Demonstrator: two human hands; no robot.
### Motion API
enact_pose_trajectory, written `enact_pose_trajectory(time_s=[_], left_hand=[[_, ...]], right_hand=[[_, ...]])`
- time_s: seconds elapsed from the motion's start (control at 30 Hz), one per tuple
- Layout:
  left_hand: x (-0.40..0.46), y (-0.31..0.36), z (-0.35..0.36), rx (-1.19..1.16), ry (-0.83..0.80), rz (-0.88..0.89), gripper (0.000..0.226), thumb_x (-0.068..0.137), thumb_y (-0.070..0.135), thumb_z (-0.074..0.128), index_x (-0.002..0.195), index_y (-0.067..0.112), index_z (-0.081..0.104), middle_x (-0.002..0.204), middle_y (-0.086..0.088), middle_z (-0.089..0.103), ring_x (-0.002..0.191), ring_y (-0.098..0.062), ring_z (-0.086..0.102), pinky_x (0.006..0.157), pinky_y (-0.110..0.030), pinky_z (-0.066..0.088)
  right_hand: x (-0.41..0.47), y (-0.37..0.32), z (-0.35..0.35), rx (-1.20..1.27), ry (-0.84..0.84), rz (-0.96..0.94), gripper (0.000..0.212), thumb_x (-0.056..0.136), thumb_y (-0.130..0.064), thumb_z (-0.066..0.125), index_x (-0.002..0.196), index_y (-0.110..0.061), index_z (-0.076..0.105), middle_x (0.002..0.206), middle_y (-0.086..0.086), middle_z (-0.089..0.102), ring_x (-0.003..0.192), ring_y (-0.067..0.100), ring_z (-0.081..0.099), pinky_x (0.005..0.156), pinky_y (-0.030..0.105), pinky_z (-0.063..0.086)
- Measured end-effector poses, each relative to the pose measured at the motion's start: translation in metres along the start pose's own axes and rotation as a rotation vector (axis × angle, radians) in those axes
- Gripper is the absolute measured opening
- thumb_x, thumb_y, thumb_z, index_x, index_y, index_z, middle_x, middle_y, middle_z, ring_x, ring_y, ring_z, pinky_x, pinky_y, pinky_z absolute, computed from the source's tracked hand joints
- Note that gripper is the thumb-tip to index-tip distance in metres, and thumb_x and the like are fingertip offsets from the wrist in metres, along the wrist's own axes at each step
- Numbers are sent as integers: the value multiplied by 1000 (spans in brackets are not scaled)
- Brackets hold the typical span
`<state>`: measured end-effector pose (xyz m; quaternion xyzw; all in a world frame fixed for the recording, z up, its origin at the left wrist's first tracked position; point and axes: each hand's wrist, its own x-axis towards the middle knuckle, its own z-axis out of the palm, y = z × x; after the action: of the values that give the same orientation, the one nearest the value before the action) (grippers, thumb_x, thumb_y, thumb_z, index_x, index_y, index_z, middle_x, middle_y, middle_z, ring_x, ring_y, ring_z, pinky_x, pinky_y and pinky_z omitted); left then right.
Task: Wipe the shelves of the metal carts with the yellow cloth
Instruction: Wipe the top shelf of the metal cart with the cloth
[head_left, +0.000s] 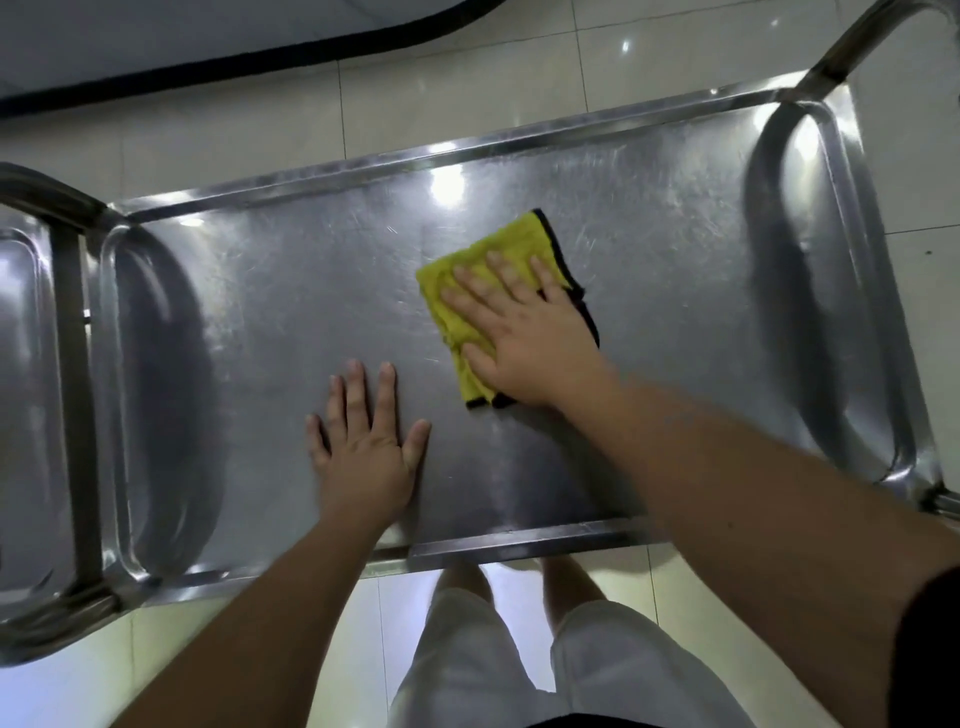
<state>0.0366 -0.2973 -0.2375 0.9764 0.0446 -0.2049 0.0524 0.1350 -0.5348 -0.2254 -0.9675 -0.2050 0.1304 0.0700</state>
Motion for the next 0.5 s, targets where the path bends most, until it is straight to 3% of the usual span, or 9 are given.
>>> enact_pose_trajectory(time_s=[0.13,0.23,0.4,0.5], left_hand=[[-1,1,-3,-11,-11,8,74,101,68,23,163,42,-8,173,4,-16,159,-19,-18,126,-56,-6],[-2,0,-5,-14,-45,6,74,100,69,20,160,45,-18,171,6,-24,157,-17,-25,126,-55,-10],[-3,2,-8,-8,-65,3,74,99,70,17,159,45,-19,170,6,-26,156,-18,-26,126,-55,-10],[-3,4,-9,-6,-64,-1,75,96,73,11,159,46,-19,171,5,-24,157,-18,-25,126,-55,-10]], right_hand=[[68,69,-39,29,-68,159,68,102,-65,18,165,-41,5,173,-13,-3,160,22,-5,126,56,-6],[77,120,-56,100,-45,342,70,102,-67,16,165,-41,1,173,-11,-9,160,24,-11,126,57,-7],[7,200,-58,203,28,697,75,100,-70,17,165,-38,0,174,-3,-5,160,32,-6,125,61,-4],[-54,222,-49,168,35,750,73,99,-71,17,164,-40,3,174,-3,-1,160,31,-5,125,63,-4]])
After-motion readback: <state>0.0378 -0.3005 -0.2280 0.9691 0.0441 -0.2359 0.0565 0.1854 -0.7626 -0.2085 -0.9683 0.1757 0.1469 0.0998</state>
